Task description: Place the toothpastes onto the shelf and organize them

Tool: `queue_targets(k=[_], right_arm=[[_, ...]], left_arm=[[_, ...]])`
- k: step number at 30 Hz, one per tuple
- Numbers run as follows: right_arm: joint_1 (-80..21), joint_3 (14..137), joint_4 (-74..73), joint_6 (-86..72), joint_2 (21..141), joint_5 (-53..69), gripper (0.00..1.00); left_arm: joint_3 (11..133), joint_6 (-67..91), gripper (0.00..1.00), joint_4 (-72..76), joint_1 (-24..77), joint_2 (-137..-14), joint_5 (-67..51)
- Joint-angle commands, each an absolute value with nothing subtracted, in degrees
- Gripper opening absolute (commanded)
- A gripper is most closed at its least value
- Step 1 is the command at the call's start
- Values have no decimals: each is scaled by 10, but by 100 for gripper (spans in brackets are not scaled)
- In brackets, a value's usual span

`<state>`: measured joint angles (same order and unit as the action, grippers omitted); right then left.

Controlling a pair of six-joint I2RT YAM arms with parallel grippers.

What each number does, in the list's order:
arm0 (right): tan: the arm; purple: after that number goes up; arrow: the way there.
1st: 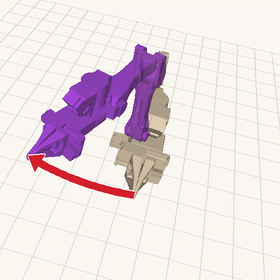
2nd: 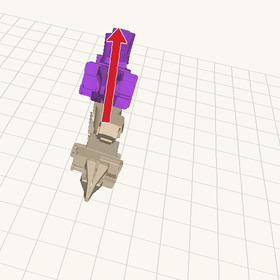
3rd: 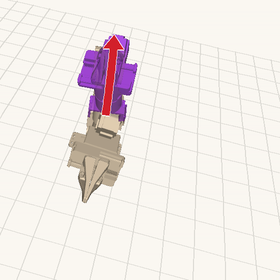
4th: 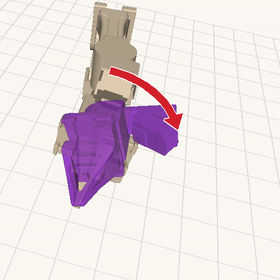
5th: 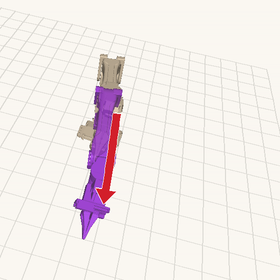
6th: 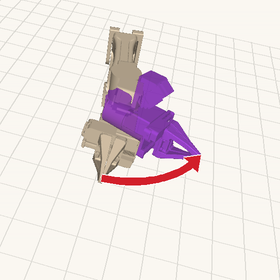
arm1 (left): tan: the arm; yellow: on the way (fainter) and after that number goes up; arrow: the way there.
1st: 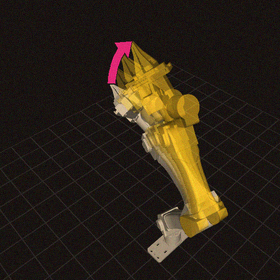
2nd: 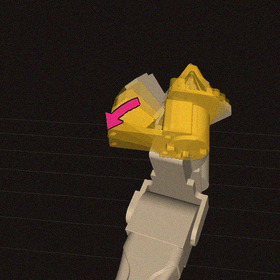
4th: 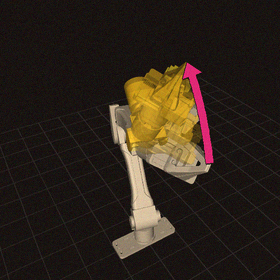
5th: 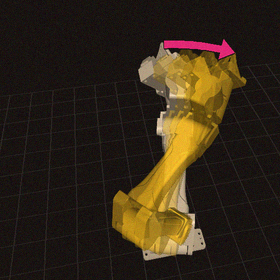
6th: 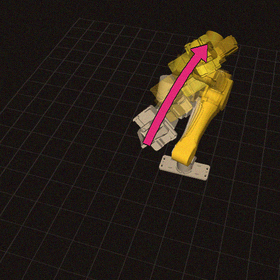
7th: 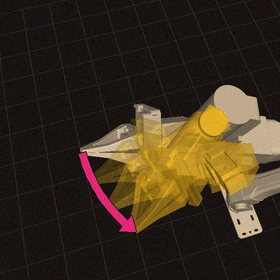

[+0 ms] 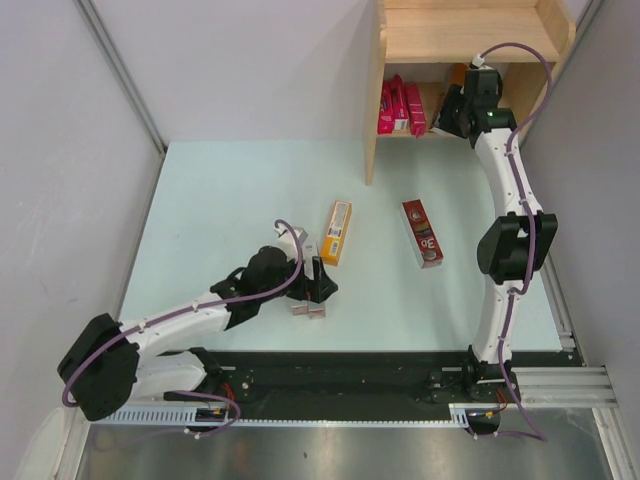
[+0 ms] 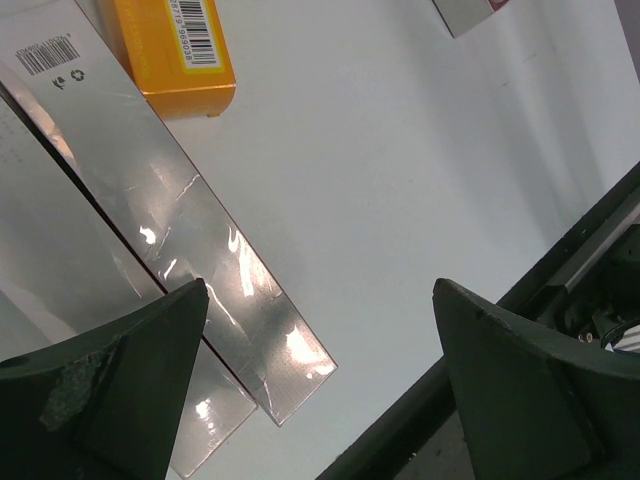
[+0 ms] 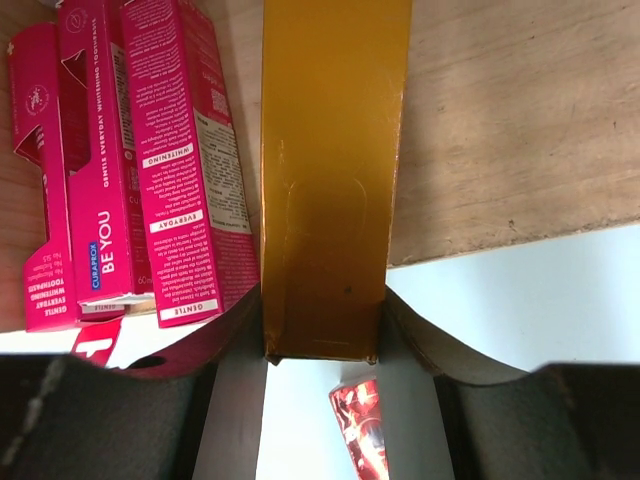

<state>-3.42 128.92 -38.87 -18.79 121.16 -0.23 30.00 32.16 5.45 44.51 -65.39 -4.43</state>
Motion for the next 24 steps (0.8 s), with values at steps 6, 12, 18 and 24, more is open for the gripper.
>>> queue_targets(k=[6, 12, 18, 24], right_arm=[[-90, 1302, -325, -129, 1226, -19, 33], [-94, 1274, -317, -130, 1216, -40, 54], [-91, 1211, -284, -134, 1184, -62, 70], [-84, 1164, -255, -142, 1154, -60, 71]], left_arm=[[315, 336, 100, 69, 460, -669, -34], [316, 337, 100, 67, 463, -670, -32], [317, 338, 100, 66, 465, -674, -32], [319, 339, 100, 64, 468, -677, -31]])
